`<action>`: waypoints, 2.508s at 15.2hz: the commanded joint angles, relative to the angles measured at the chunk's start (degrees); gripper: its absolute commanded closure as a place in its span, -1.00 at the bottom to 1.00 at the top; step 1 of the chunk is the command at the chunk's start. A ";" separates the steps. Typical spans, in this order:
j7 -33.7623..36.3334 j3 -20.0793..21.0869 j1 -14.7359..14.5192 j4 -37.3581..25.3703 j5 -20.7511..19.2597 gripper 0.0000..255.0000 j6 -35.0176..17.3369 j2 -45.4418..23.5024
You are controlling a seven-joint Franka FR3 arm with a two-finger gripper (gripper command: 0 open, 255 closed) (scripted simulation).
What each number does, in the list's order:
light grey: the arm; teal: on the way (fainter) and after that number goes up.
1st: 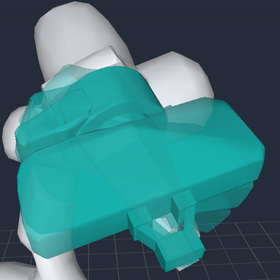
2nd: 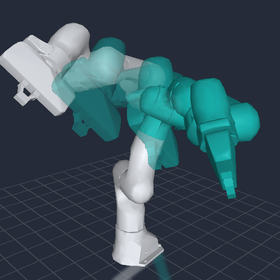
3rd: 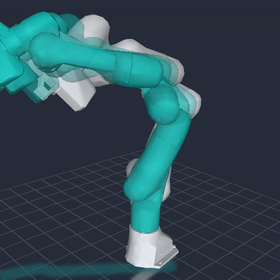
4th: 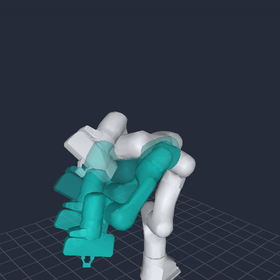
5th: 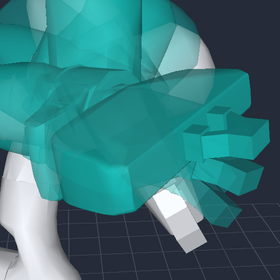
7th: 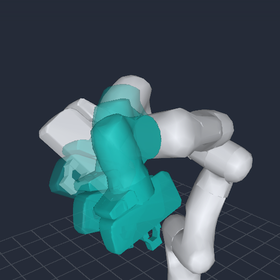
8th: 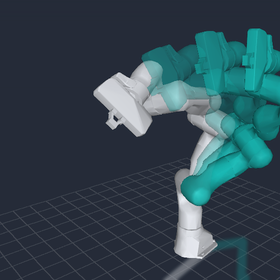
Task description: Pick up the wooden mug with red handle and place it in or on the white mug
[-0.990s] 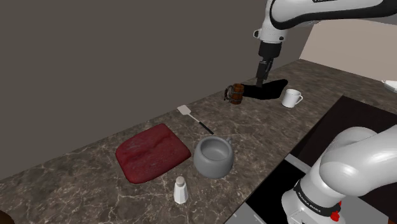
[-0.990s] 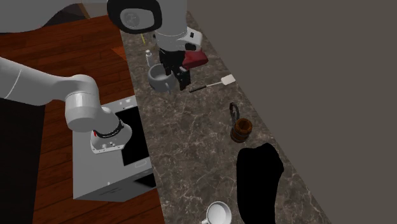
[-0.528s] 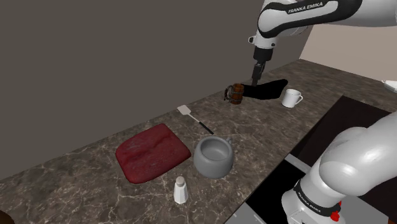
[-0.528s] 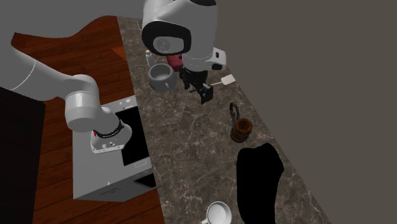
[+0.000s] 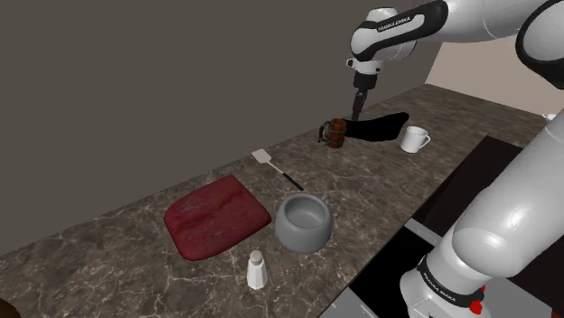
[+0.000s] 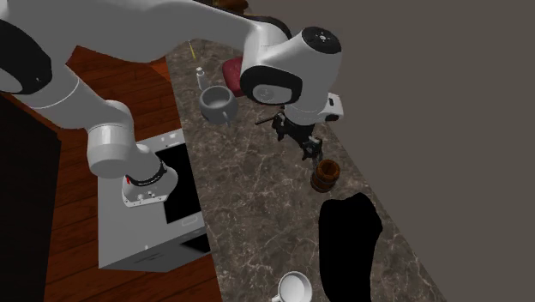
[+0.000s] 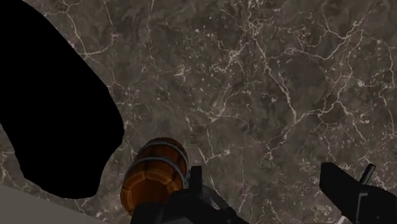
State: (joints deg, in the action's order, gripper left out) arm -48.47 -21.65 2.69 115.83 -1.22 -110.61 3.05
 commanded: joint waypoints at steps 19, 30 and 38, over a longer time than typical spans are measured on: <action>-16.35 -0.50 6.29 -18.58 12.16 -1.00 -6.04 -26.37; -16.34 -0.50 6.28 -18.59 12.16 1.00 -6.03 -26.37; -16.04 -0.70 6.20 -19.73 11.72 1.00 -4.10 -25.52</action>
State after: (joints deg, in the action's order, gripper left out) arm -64.61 -22.28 8.92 96.45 10.66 -115.33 -22.80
